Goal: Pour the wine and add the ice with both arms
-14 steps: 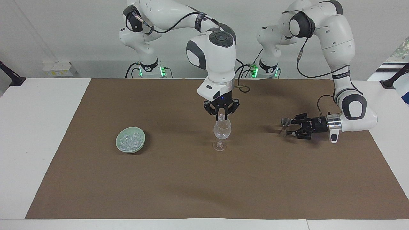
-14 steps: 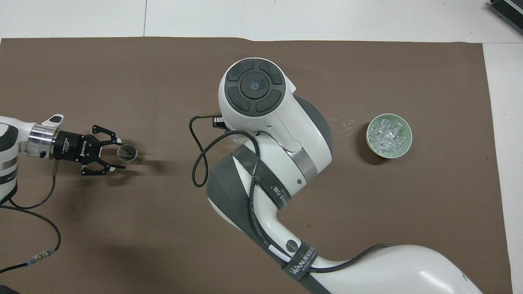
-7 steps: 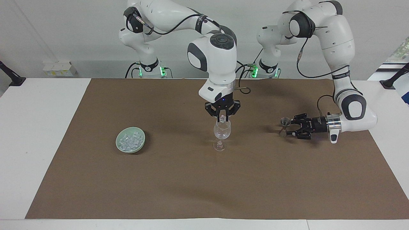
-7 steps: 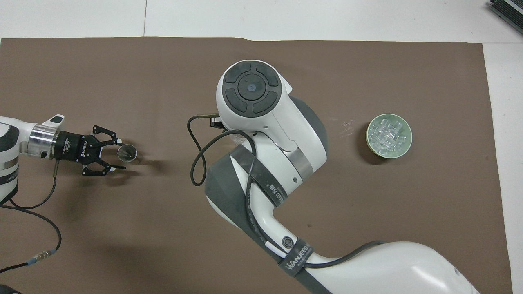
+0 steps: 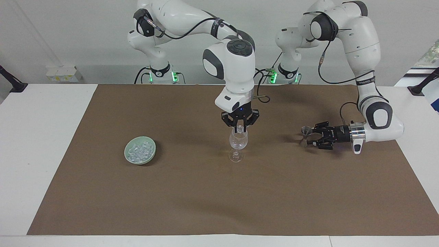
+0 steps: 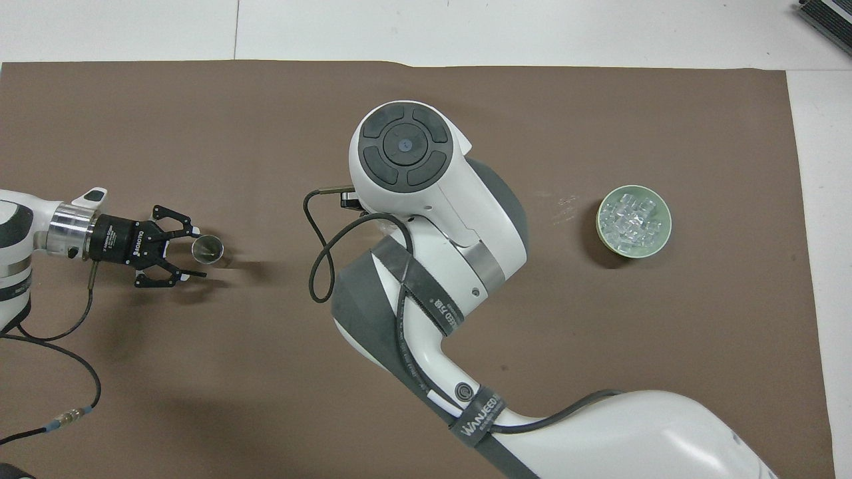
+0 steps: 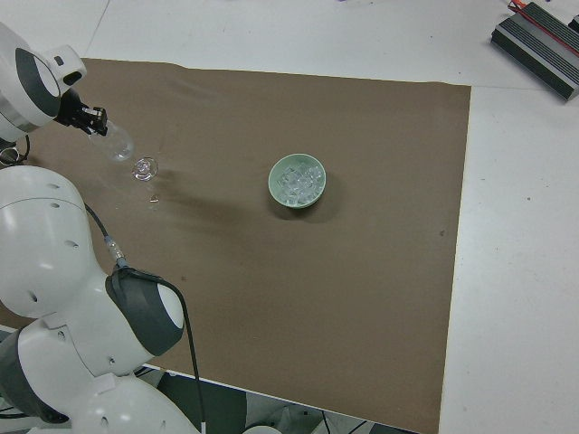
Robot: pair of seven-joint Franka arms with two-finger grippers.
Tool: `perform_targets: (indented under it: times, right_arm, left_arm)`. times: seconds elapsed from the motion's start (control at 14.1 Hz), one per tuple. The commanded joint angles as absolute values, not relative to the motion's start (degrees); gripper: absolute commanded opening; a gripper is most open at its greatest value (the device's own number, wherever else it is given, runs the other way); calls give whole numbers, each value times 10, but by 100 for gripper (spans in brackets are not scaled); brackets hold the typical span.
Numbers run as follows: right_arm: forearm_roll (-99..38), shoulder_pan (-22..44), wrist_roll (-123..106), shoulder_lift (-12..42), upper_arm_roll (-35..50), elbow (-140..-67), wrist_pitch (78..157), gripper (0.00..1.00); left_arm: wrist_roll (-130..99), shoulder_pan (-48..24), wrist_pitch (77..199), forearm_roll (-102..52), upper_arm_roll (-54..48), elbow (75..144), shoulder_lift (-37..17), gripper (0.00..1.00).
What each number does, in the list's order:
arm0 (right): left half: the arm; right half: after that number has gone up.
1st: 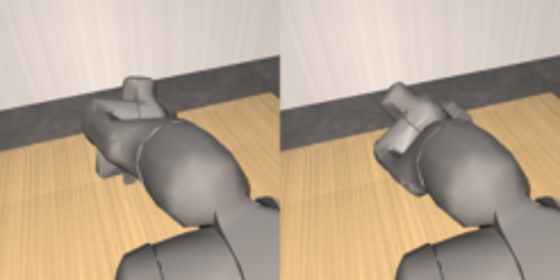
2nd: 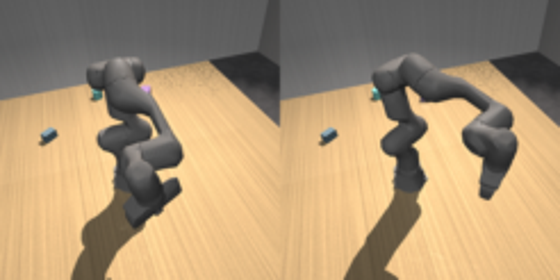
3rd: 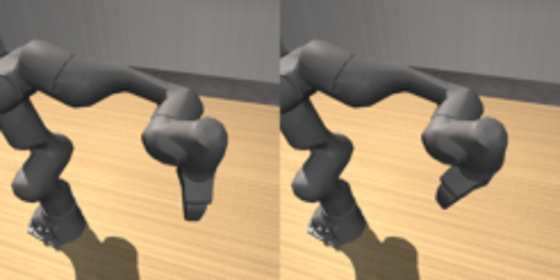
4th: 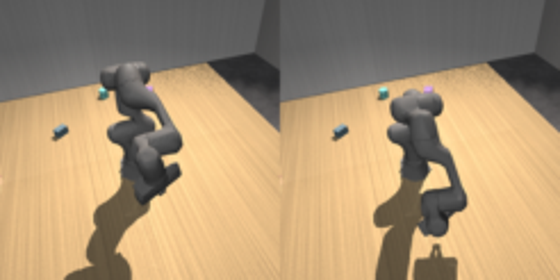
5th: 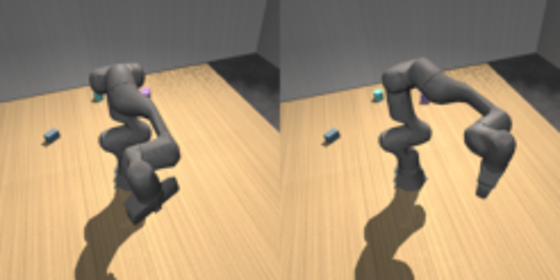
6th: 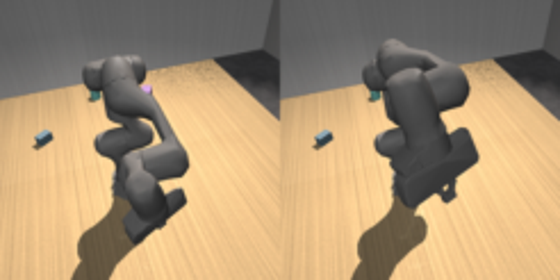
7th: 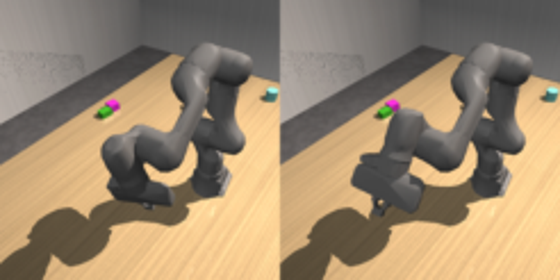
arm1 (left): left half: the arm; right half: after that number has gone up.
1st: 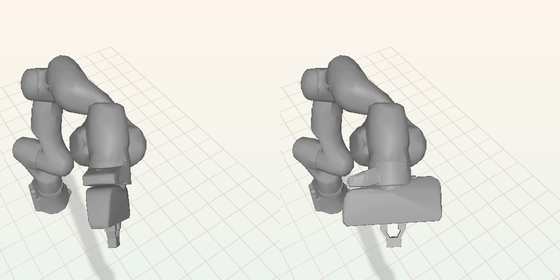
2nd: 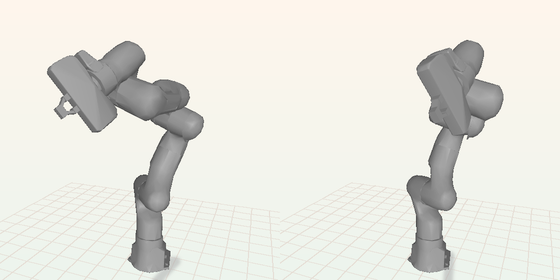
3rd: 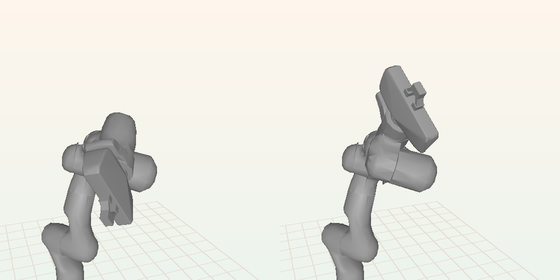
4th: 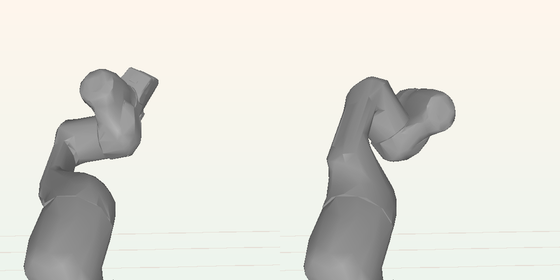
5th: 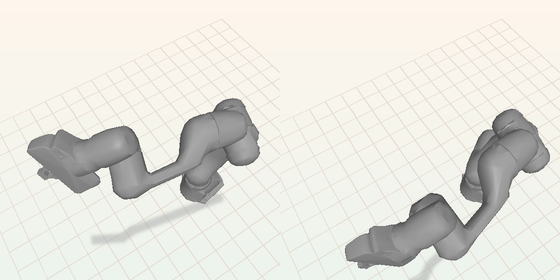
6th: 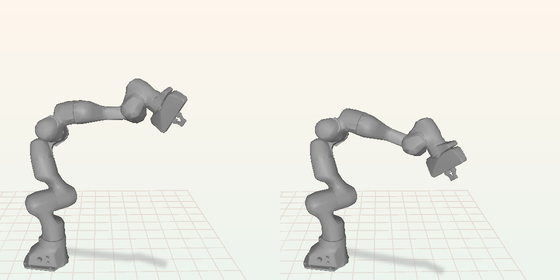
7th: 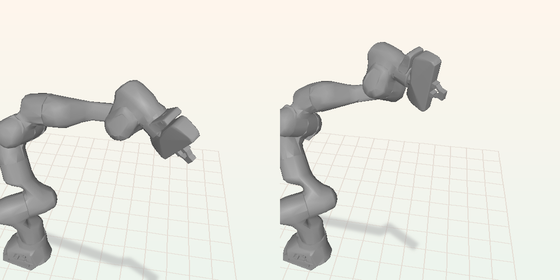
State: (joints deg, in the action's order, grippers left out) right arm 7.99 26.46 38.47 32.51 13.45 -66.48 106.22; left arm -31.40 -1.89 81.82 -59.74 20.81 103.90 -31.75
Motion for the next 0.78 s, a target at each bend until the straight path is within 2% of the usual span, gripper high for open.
perform_targets:
  times: [0.0, 0.57, 0.64, 0.71]
  right_arm:
    - [93, 265, 402, 328, 138, -660, 1063, 46]
    - [96, 265, 402, 328, 138, -660, 1062, 47]
    - [95, 265, 402, 325, 138, -660, 1060, 48]
    - [93, 265, 403, 323, 138, -660, 1056, 55]
  left_arm:
    - [-313, -14, 800, -608, 207, 1043, -319, 66]
    - [-314, -18, 798, -613, 207, 1051, -316, 65]
    - [-314, -18, 798, -618, 207, 1055, -316, 65]
    - [-314, -18, 798, -619, 207, 1056, -316, 65]
